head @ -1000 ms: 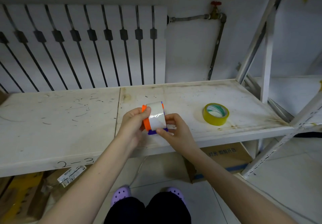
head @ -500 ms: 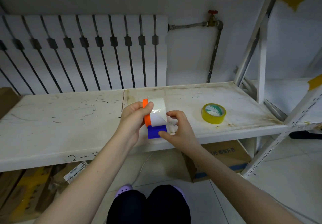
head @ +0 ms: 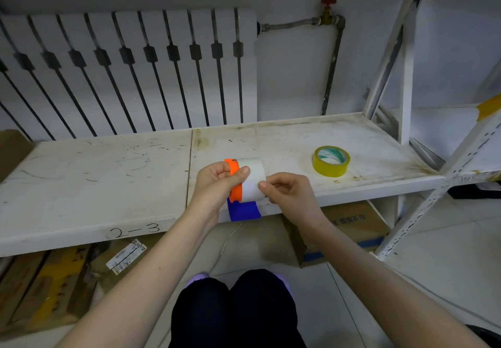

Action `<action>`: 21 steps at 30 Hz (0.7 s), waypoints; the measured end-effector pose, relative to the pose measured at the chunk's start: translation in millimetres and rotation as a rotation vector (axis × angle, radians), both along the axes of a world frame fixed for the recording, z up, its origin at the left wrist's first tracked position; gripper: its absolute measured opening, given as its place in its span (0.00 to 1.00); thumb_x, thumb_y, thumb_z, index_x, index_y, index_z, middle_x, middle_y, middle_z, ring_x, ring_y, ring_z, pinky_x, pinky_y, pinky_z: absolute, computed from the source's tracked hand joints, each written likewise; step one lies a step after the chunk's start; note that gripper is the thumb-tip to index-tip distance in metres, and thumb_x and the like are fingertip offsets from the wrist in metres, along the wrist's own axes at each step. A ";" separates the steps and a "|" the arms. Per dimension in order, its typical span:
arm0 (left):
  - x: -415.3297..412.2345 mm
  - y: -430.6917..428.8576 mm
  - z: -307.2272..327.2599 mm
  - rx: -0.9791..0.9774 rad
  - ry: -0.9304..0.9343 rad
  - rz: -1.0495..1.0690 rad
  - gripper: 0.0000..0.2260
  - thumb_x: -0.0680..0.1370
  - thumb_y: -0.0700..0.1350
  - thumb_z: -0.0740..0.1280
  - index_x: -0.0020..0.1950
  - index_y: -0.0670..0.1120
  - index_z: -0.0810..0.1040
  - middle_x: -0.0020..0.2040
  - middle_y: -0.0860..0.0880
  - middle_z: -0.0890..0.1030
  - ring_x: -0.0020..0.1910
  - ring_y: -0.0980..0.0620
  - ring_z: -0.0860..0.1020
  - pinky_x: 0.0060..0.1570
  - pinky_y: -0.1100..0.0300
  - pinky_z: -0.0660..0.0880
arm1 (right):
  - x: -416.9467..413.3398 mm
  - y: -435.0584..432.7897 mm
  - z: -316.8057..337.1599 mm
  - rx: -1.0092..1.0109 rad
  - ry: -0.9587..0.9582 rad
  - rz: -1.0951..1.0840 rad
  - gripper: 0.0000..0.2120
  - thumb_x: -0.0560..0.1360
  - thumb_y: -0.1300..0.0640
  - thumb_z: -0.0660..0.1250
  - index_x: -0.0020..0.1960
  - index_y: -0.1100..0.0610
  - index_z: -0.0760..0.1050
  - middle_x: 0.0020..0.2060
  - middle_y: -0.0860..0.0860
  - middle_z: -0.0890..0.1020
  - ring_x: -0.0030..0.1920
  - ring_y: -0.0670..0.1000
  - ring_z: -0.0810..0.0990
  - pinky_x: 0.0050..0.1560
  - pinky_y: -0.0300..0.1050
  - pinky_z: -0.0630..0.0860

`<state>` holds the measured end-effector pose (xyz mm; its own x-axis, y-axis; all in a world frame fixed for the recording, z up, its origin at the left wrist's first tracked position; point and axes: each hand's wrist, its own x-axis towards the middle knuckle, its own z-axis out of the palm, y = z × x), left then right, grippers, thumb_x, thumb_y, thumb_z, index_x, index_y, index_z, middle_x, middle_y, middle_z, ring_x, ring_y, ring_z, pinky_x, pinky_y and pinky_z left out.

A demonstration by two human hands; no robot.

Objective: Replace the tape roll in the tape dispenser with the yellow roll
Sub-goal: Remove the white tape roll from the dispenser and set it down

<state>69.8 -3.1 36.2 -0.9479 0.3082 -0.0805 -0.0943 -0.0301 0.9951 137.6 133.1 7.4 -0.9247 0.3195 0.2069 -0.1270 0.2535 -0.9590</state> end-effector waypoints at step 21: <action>-24.4 30.4 -15.2 -0.149 0.090 0.103 0.04 0.76 0.41 0.66 0.48 0.41 0.72 0.45 0.41 0.77 0.45 0.46 0.75 0.42 0.54 0.72 | -6.9 60.8 -22.1 0.075 0.098 -0.170 0.05 0.76 0.60 0.65 0.44 0.50 0.74 0.39 0.46 0.79 0.36 0.44 0.77 0.33 0.36 0.77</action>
